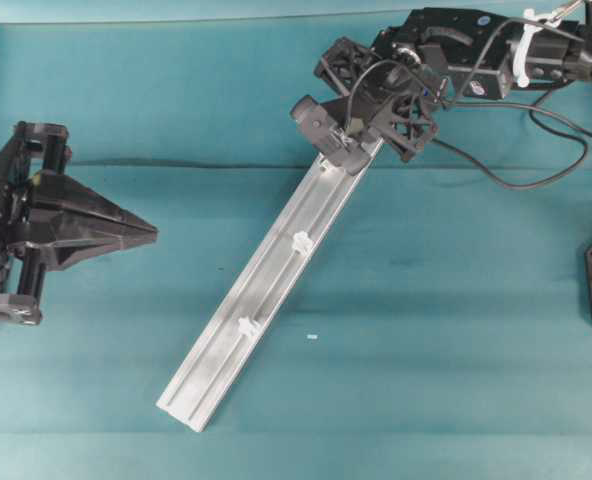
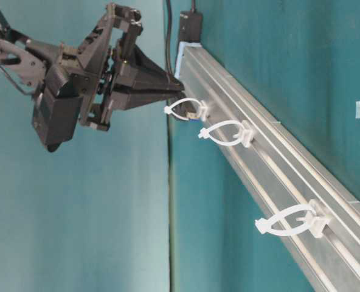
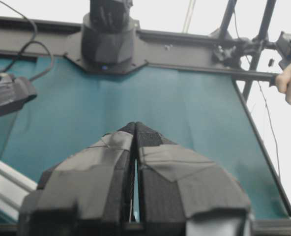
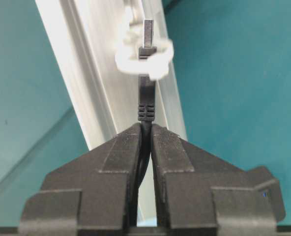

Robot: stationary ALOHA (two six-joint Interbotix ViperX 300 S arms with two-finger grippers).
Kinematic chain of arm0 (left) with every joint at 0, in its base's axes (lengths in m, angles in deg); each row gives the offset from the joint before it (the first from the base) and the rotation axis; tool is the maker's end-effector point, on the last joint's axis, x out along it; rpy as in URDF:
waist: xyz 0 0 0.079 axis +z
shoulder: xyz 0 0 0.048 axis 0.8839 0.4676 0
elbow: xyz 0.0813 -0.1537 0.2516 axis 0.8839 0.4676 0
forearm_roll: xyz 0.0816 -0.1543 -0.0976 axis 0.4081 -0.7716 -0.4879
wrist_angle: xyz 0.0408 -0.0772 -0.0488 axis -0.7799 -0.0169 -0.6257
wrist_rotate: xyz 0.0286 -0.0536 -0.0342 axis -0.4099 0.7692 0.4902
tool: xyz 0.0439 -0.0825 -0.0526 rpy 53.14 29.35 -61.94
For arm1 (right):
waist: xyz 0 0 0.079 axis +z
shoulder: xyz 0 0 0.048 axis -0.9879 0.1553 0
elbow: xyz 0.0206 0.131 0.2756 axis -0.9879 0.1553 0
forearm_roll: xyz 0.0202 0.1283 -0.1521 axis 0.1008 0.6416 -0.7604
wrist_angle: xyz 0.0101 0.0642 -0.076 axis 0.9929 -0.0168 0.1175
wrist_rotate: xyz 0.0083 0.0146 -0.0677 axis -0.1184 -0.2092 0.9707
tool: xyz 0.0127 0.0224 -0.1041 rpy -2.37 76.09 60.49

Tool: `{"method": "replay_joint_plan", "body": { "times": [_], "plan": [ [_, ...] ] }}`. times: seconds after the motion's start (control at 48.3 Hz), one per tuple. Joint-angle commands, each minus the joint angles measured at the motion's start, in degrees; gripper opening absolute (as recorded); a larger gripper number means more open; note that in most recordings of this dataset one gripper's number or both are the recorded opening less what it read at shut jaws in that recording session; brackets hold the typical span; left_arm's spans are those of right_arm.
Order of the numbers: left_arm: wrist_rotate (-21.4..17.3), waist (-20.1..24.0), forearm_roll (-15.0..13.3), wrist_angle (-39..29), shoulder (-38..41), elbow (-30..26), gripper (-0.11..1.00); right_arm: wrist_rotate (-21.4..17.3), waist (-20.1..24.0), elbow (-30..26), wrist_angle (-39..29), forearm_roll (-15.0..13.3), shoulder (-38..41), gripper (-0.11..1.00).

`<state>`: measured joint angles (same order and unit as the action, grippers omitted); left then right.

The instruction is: Pass the USB cable through three rings with both arms.

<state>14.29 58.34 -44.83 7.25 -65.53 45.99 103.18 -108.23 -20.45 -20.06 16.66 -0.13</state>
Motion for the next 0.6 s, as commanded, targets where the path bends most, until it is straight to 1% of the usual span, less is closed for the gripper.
{"method": "replay_joint_plan", "body": {
  "times": [0.0, 0.062, 0.166, 0.394, 0.476, 0.539, 0.58],
  "plan": [
    [0.09, 0.0, 0.09, 0.26, 0.44, -1.93, -0.01, 0.7, 0.79, -0.26, 0.26, 1.23, 0.18, 0.07],
    [0.09, 0.09, 0.18, 0.26, 0.88, -2.02, -0.01, 0.79, 0.88, -0.26, 0.26, 2.11, 0.18, 0.07],
    [0.09, 0.62, 0.18, 0.26, 1.85, -2.46, -0.01, 0.79, 0.97, -0.26, 0.26, 2.46, 0.18, 0.07],
    [0.26, 4.66, 0.18, 0.35, 6.42, -4.22, 0.0, 0.79, 0.97, -0.18, 0.26, 2.9, 0.18, 0.07],
    [0.35, 6.42, 0.18, 0.26, 9.58, -5.1, 0.05, 0.79, 0.97, -0.18, 0.18, 2.9, 0.18, 0.07],
    [0.44, 7.12, 0.18, 0.26, 11.95, -5.54, 0.14, 0.79, 0.97, -0.18, 0.09, 2.9, 0.18, 0.07],
    [0.7, 7.65, 0.18, 0.26, 13.62, -5.71, 0.22, 0.79, 0.97, -0.18, 0.09, 2.9, 0.18, 0.07]
  ]
}}
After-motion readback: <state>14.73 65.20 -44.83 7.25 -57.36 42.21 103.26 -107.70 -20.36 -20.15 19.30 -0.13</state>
